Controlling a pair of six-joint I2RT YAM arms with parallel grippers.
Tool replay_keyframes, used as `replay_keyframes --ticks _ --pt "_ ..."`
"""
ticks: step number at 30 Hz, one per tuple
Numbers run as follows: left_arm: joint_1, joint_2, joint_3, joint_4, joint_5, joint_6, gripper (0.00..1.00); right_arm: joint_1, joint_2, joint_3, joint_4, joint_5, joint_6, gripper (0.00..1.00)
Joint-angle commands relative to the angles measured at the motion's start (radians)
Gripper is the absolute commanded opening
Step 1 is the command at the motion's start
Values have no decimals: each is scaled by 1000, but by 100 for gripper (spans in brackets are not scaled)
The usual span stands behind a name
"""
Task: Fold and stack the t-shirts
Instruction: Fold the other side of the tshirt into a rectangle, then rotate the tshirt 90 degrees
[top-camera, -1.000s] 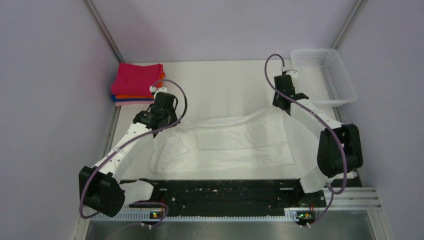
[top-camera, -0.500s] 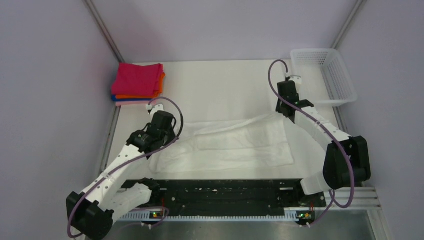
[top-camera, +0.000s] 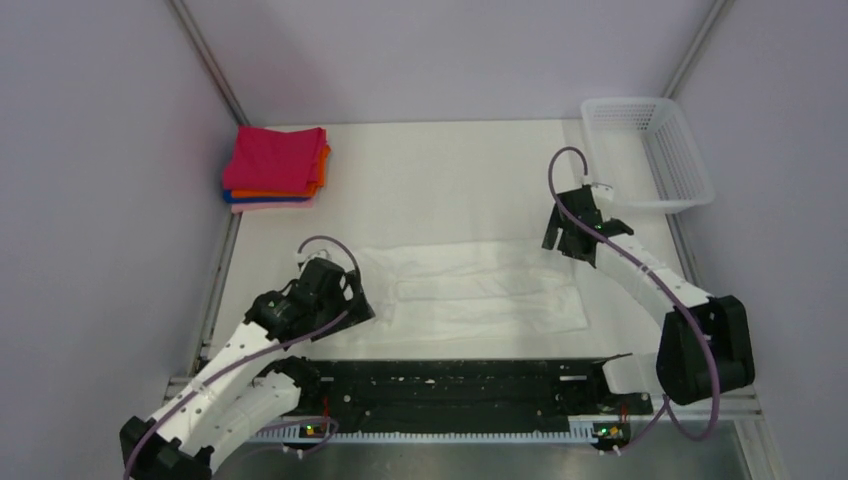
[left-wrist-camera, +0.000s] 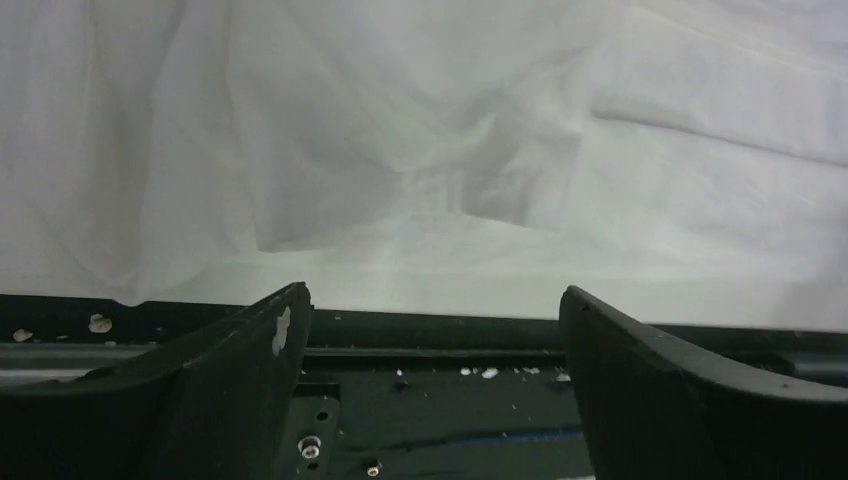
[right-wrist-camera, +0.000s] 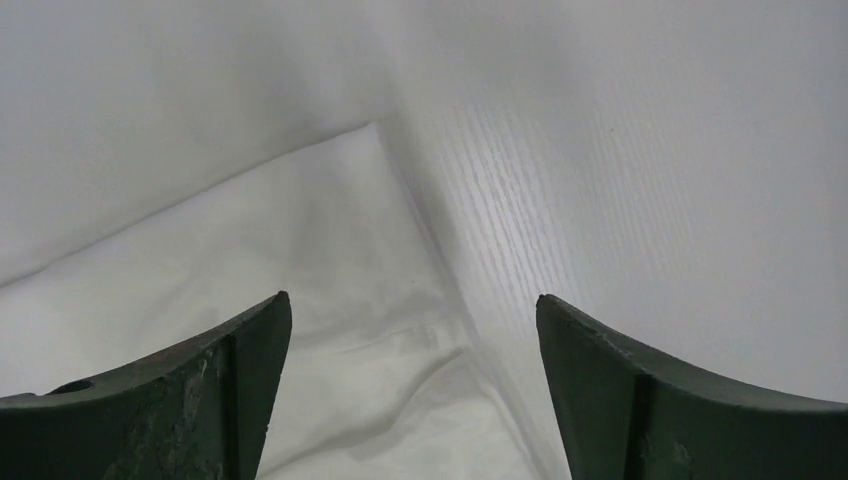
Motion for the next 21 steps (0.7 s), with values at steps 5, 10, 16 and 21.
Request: replay_keyframes --ticks 5,10,16,21 --pt "-10 -49 207 102 -15 94 99 11 -241 -28 17 -108 -16 99" --pt "5 151 227 243 -107 73 99 11 -243 -99 242 -474 -35 99" --pt "149 344 108 520 123 -25 99 28 -100 -128 397 -656 6 99" --pt "248 584 98 646 182 -98 99 76 40 -103 394 -600 9 99"
